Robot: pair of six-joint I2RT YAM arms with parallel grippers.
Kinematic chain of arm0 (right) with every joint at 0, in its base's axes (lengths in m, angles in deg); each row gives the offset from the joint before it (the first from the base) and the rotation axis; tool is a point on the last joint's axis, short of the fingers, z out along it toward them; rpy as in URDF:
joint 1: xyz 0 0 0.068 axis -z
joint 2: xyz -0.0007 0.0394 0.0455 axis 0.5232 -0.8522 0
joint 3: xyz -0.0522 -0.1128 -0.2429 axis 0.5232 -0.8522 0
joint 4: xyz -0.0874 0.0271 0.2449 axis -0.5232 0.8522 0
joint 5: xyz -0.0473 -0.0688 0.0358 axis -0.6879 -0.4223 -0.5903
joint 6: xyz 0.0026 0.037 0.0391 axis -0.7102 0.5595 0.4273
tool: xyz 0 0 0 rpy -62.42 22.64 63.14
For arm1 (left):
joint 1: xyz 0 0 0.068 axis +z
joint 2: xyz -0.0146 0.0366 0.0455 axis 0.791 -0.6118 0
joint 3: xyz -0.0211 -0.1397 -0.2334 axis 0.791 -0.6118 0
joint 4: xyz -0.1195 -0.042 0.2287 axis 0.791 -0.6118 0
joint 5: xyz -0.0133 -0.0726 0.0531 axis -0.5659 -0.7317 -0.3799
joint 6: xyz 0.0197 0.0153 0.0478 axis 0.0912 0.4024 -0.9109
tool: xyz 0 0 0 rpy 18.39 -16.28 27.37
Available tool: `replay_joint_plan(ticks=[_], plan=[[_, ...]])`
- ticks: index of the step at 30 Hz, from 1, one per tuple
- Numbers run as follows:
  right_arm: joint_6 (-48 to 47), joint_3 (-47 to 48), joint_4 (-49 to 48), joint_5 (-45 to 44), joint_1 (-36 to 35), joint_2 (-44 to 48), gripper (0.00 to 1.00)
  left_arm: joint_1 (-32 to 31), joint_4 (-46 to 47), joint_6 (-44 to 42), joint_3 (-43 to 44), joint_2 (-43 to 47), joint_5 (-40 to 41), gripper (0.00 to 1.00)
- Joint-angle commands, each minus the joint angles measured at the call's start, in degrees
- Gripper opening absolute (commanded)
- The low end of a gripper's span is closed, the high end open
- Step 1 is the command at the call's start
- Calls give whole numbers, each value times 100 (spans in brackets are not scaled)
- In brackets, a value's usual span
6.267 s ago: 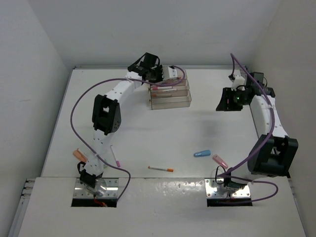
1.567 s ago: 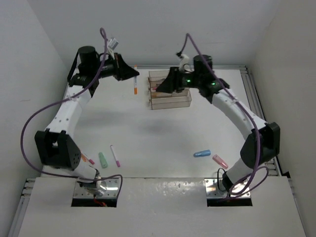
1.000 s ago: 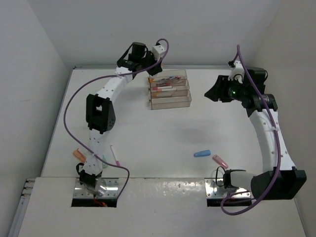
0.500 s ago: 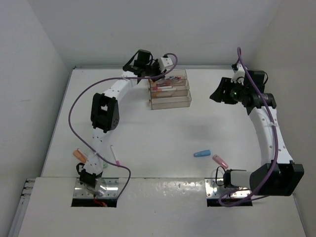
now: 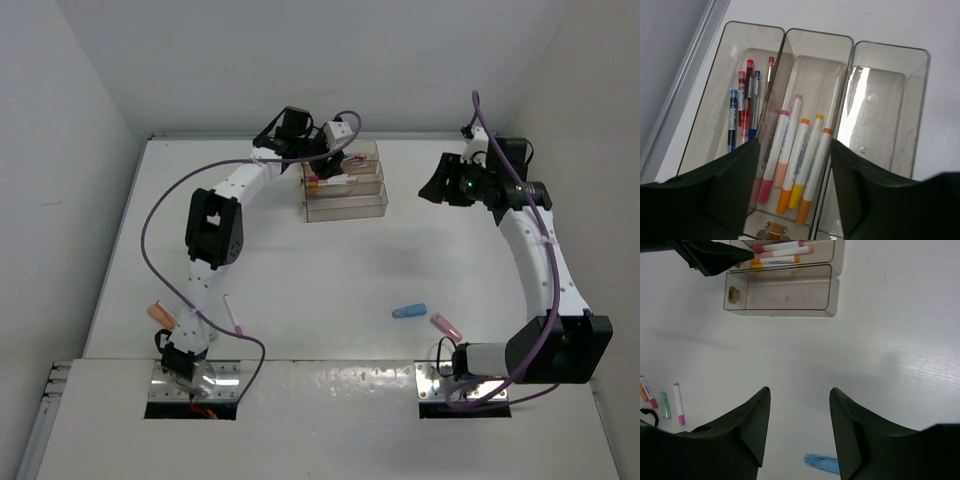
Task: Sort the stationery into containers
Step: Place the pen in the storage box, then pick up the pen from the center of the board.
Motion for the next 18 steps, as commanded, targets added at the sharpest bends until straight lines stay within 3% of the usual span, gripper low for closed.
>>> replay_joint_plan(ticks=[1,3,6,7,8,10,13,14,18], plan=[[60,-123,-500,239,-188,13,50,232,114,264,-43,1033,-935,62],[-1,-342,-694,405,-398,5,50,460,-325,-26,-447,1657,-1166,56],[-133,-528,-852,555,-697,-74,50,803,-1798,-1227,-1062,2510,-1491,50],[-150,-572,-879,582,-733,-92,50,891,-2430,-2345,-1177,2703,-1466,49],[-194,-633,-966,608,-769,-135,50,962,-3706,-2939,-1413,3001,-1387,49],[-194,-669,-1019,696,-839,-206,50,1243,-5212,-4526,-1982,3397,-1081,50],[-203,-634,-1072,793,-927,-381,50,1735,-5416,-5149,-3002,4073,-684,50],[-212,-599,-1081,793,-944,-460,50,1858,-5424,-5447,-3806,4642,-579,50],[-221,-476,-1037,819,-1067,-636,50,1973,-5416,-7711,-5701,5867,571,48]])
